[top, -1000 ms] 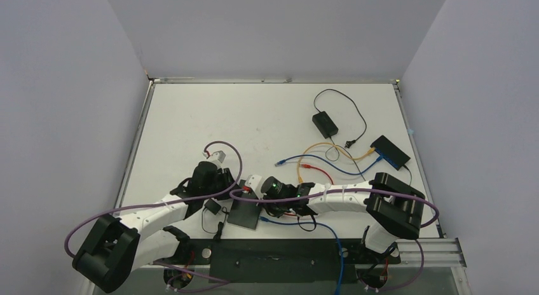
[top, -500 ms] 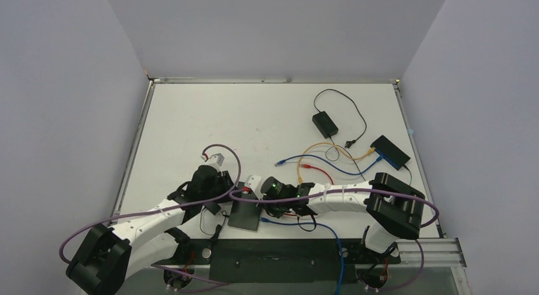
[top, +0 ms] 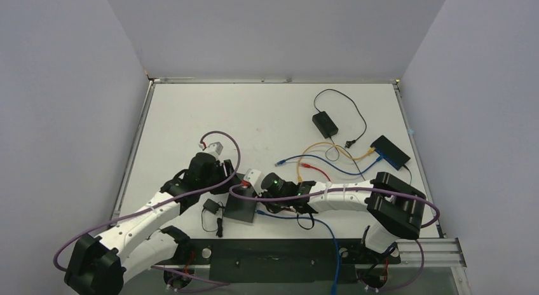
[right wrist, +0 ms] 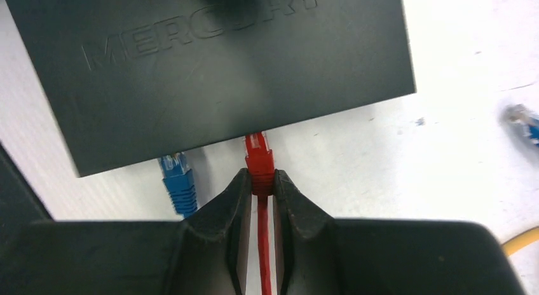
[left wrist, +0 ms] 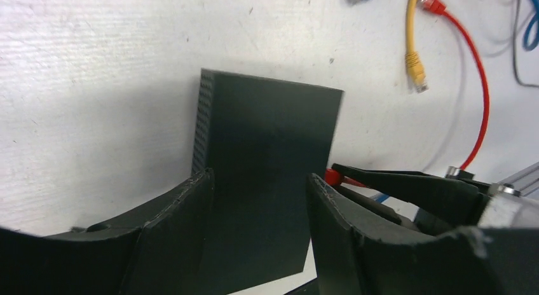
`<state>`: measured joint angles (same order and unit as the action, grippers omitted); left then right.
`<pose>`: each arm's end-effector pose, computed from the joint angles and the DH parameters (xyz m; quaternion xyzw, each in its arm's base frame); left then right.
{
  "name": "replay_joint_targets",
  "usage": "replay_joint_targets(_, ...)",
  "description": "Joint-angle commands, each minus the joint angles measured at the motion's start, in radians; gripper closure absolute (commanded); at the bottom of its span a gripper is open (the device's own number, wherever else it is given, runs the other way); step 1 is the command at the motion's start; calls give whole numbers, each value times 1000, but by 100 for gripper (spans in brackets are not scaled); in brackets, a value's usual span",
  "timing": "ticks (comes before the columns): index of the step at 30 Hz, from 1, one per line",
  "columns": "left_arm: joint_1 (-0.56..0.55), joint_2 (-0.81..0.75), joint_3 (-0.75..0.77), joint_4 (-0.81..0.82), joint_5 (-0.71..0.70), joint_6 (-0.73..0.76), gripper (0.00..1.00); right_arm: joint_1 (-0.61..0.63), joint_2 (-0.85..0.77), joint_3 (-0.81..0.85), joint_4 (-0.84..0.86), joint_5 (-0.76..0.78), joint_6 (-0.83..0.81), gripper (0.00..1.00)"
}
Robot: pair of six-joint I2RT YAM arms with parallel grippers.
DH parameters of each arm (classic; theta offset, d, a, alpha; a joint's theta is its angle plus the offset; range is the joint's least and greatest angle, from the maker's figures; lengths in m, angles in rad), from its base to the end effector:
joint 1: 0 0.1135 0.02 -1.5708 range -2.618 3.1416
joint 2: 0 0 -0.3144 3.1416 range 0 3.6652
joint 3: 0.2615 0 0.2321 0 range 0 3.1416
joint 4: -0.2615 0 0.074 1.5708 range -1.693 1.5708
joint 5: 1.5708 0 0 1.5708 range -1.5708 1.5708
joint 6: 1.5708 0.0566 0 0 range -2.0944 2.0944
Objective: Insert the plug into the switch port
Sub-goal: Move the switch port to the center of the board.
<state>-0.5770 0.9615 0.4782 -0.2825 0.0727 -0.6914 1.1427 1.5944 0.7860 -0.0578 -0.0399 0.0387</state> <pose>0.1323 -0.0910 0.2298 -0.0383 0.9188 -0.2589 0.2955 0.1267 0.2832 0.2076 -0.4979 0.7954 0.2077 0.2761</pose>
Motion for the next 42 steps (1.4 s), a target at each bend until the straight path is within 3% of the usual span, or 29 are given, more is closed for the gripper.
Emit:
replay_joint_targets(1,50,-44,98,-79,1,2,47,-50,-47,72,190,69,15,100)
replay_joint_targets(17,113,-219,147,-202,-131,-12,39,-245,170,386,130,61,35,100)
replay_joint_targets(38,129,-223,116,-200,-81,-11,38,-391,600,854,-49,73,144,100)
replay_joint_targets(42,133,-210,104,-187,-73,-14,38,-408,640,890,-79,60,174,88)
